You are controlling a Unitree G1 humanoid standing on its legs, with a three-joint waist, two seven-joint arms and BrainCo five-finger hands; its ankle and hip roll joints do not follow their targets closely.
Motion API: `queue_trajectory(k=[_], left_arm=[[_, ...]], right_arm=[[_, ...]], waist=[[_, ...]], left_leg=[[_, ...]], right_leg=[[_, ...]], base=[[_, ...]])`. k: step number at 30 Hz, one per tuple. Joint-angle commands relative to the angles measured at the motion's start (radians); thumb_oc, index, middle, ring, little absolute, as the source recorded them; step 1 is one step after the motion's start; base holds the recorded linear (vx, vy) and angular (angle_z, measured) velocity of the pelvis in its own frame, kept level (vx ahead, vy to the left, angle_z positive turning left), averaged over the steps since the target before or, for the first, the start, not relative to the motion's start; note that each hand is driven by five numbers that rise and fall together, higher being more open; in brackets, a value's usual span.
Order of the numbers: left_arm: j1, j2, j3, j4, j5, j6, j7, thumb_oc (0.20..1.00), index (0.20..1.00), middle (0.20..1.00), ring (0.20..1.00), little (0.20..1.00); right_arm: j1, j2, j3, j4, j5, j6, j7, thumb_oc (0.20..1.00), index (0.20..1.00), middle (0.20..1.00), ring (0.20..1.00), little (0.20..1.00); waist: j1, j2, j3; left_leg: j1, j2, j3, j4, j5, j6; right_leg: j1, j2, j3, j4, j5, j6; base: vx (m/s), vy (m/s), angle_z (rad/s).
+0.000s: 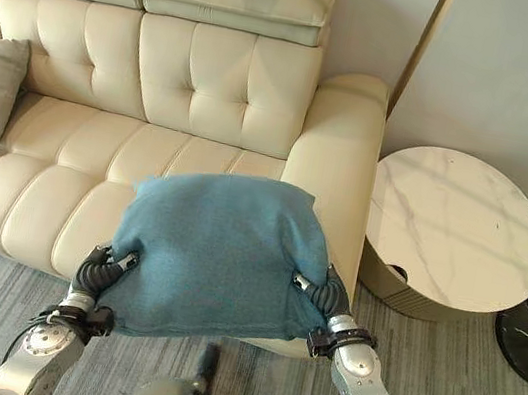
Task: Pick up all the scattered cushions and arrange them neatly on the sofa.
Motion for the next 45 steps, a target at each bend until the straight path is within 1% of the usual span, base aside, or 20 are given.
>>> queue_trajectory(k=[1,2,5,7,11,13,16,20,22,23,24,25,27,31,32,34,36,38,41,45], left_arm=[[-0.109,0.015,-0.025,-0.084,-0.026,-0.106,-0.032,0.2,0.2,0.2,0.2,0.2],[-0.12,0.024,-0.038,-0.08,-0.025,-0.105,-0.037,0.2,0.2,0.2,0.2,0.2],[-0.122,0.037,-0.037,-0.076,-0.005,-0.097,-0.035,0.2,0.2,0.2,0.2,0.2],[-0.1,0.055,-0.016,-0.081,0.004,-0.082,-0.05,0.2,0.2,0.2,0.2,0.2],[-0.093,0.074,0.002,-0.082,0.009,-0.072,-0.052,0.2,0.2,0.2,0.2,0.2],[-0.09,0.082,0.007,-0.081,0.012,-0.071,-0.052,0.2,0.2,0.2,0.2,0.2],[-0.082,0.085,0.01,-0.081,0.022,-0.069,-0.058,0.2,0.2,0.2,0.2,0.2],[-0.074,0.086,0.01,-0.084,0.027,-0.067,-0.059,0.2,0.2,0.2,0.2,0.2],[-0.077,0.077,0.015,-0.078,0.035,-0.072,-0.058,0.2,0.2,0.2,0.2,0.2],[-0.076,0.073,0.016,-0.065,0.045,-0.071,-0.051,0.2,0.2,0.2,0.2,0.2],[-0.06,0.063,0.008,-0.081,0.044,-0.067,-0.066,0.2,0.2,0.2,0.2,0.2],[-0.063,0.058,0.005,-0.085,0.031,-0.074,-0.068,0.2,0.2,0.2,0.2,0.2],[-0.067,0.053,0.0,-0.078,0.026,-0.078,-0.067,0.2,0.2,0.2,0.2,0.2],[-0.075,0.051,0.0,-0.067,0.027,-0.076,-0.059,0.2,0.2,0.2,0.2,0.2],[-0.076,0.052,0.0,-0.072,0.033,-0.078,-0.057,0.2,0.2,0.2,0.2,0.2],[-0.082,0.053,0.003,-0.07,0.037,-0.079,-0.045,0.2,0.2,0.2,0.2,0.2],[-0.091,0.055,0.0,-0.066,0.046,-0.081,-0.031,0.2,0.2,0.2,0.2,0.2],[-0.091,0.045,-0.007,-0.068,0.042,-0.085,-0.036,0.2,0.2,0.2,0.2,0.2],[-0.082,0.058,-0.011,-0.066,0.04,-0.085,-0.048,0.2,0.2,0.2,0.2,0.2],[-0.102,0.084,0.003,-0.057,0.046,-0.089,-0.032,0.2,0.2,0.2,0.2,0.2]], right_arm=[[-0.065,0.075,-0.021,-0.113,0.022,-0.116,0.012,0.2,0.2,0.2,0.2,0.2],[-0.057,0.08,-0.034,-0.107,0.029,-0.112,0.004,0.2,0.2,0.2,0.2,0.2],[-0.066,0.087,-0.034,-0.096,0.032,-0.106,-0.002,0.2,0.2,0.2,0.2,0.2],[-0.067,0.116,-0.023,-0.078,0.031,-0.091,0.013,0.2,0.2,0.2,0.2,0.2],[-0.063,0.132,-0.016,-0.085,0.027,-0.085,0.029,0.2,0.2,0.2,0.2,0.2],[-0.058,0.138,-0.016,-0.087,0.027,-0.086,0.033,0.2,0.2,0.2,0.2,0.2],[-0.061,0.136,-0.016,-0.087,0.028,-0.084,0.039,0.2,0.2,0.2,0.2,0.2],[-0.068,0.128,-0.005,-0.09,0.047,-0.087,0.045,0.2,0.2,0.2,0.2,0.2],[-0.067,0.118,-0.005,-0.098,0.055,-0.093,0.051,0.2,0.2,0.2,0.2,0.2],[-0.058,0.116,-0.004,-0.087,0.053,-0.096,0.051,0.2,0.2,0.2,0.2,0.2],[-0.031,0.109,-0.016,-0.106,0.058,-0.098,0.054,0.2,0.2,0.2,0.2,0.2],[-0.028,0.085,-0.032,-0.1,0.051,-0.101,0.036,0.2,0.2,0.2,0.2,0.2],[-0.04,0.069,-0.033,-0.097,0.063,-0.108,0.027,0.2,0.2,0.2,0.2,0.2],[-0.053,0.057,-0.046,-0.08,0.06,-0.099,0.011,0.2,0.2,0.2,0.2,0.2],[-0.056,0.059,-0.049,-0.076,0.062,-0.101,0.009,0.2,0.2,0.2,0.2,0.2],[-0.059,0.061,-0.053,-0.065,0.054,-0.098,0.0,0.2,0.2,0.2,0.2,0.2],[-0.063,0.062,-0.057,-0.05,0.034,-0.1,-0.016,0.2,0.2,0.2,0.2,0.2],[-0.061,0.072,-0.054,-0.054,0.027,-0.096,-0.003,0.2,0.2,0.2,0.2,0.2],[-0.076,0.085,-0.045,-0.052,0.003,-0.084,0.007,0.2,0.2,0.2,0.2,0.2],[-0.121,0.104,-0.029,-0.044,-0.014,-0.086,-0.003,0.2,0.2,0.2,0.2,0.2]], waist=[[-0.028,-0.045,-0.059],[-0.042,-0.045,-0.065],[-0.045,-0.058,-0.054],[-0.026,-0.075,-0.054],[-0.02,-0.078,-0.049],[-0.022,-0.075,-0.042],[-0.034,-0.07,-0.031],[-0.044,-0.073,-0.014],[-0.049,-0.073,-0.011],[-0.055,-0.073,-0.015],[-0.055,-0.074,-0.027],[-0.061,-0.079,-0.032],[-0.059,-0.077,-0.033],[-0.049,-0.089,-0.03],[-0.046,-0.09,-0.027],[-0.031,-0.084,-0.015],[-0.022,-0.078,-0.01],[-0.027,-0.064,-0.019],[-0.035,-0.061,-0.031],[-0.032,-0.067,-0.024]], left_leg=[[-0.001,0.007,0.087,-0.018,-0.102,-0.059],[0.002,0.024,0.117,-0.034,-0.1,-0.065],[-0.026,0.017,0.091,0.013,-0.124,-0.064],[-0.032,-0.004,0.065,0.042,-0.17,-0.031],[-0.013,-0.023,0.056,0.045,-0.193,-0.003],[0.011,-0.032,0.042,0.042,-0.207,0.007],[0.066,-0.055,0.013,0.021,-0.228,0.016],[0.118,-0.072,-0.012,0.013,-0.259,0.019],[0.17,-0.089,-0.041,0.006,-0.282,0.013],[0.195,-0.098,-0.049,-0.006,-0.279,0.009],[0.212,-0.081,-0.068,0.05,-0.283,-0.034],[0.146,-0.024,-0.04,0.192,-0.241,-0.071],[0.092,0.012,-0.031,0.275,-0.228,-0.064],[-0.001,0.015,-0.059,0.216,-0.265,-0.043],[-0.018,0.015,-0.076,0.185,-0.254,-0.051],[-0.076,0.016,-0.133,0.1,-0.173,-0.079],[-0.113,0.005,-0.189,0.056,-0.123,-0.091],[-0.084,0.007,-0.216,0.033,-0.132,-0.089],[-0.054,-0.016,-0.173,0.042,-0.151,-0.061],[-0.051,-0.025,-0.121,0.052,-0.167,-0.037]], right_leg=[[-0.061,-0.005,-0.021,-0.114,0.074,0.117],[-0.059,-0.019,-0.054,-0.114,0.078,0.123],[-0.056,-0.035,-0.054,-0.1,0.079,0.123],[-0.053,-0.07,-0.033,-0.045,0.066,0.138],[-0.088,-0.113,-0.004,0.079,0.079,0.144],[-0.126,-0.104,0.033,0.157,0.079,0.142],[-0.202,-0.036,0.081,0.166,0.061,0.125],[-0.249,-0.004,0.057,0.101,0.085,0.124],[-0.281,0.018,-0.006,0.041,0.116,0.136],[-0.297,0.028,-0.021,0.041,0.123,0.132],[-0.247,0.032,-0.014,0.02,0.119,0.116],[-0.217,0.026,-0.028,-0.002,0.12,0.103],[-0.186,0.042,-0.019,-0.022,0.102,0.086],[-0.151,0.033,0.042,-0.044,0.081,0.091],[-0.147,0.031,0.055,-0.046,0.08,0.095],[-0.133,0.03,0.085,-0.048,0.075,0.099],[-0.129,0.033,0.108,-0.045,0.07,0.1],[-0.134,0.032,0.141,-0.017,0.062,0.106],[-0.135,-0.007,0.203,-0.015,0.082,0.129],[-0.176,-0.027,0.246,-0.011,0.117,0.152]], base=[[0.01,0.127,0.86],[0.02,0.138,0.83],[0.05,0.213,0.56],[0.13,0.313,0.09],[0.11,0.204,-0.12],[0.13,0.196,-0.02],[0.2,0.149,0.02],[0.25,0.05,0.27],[0.38,0.032,0.32],[0.56,-0.076,0.53],[0.57,-0.206,0.58],[0.49,-0.236,0.85],[0.19,-0.109,1.25],[0.13,0.058,-0.16],[0.09,0.152,-0.7],[0.09,0.199,-0.76],[0.07,0.149,-0.81],[0.13,0.259,-0.77],[0.15,0.348,-0.71],[-0.03,0.186,-0.62]])
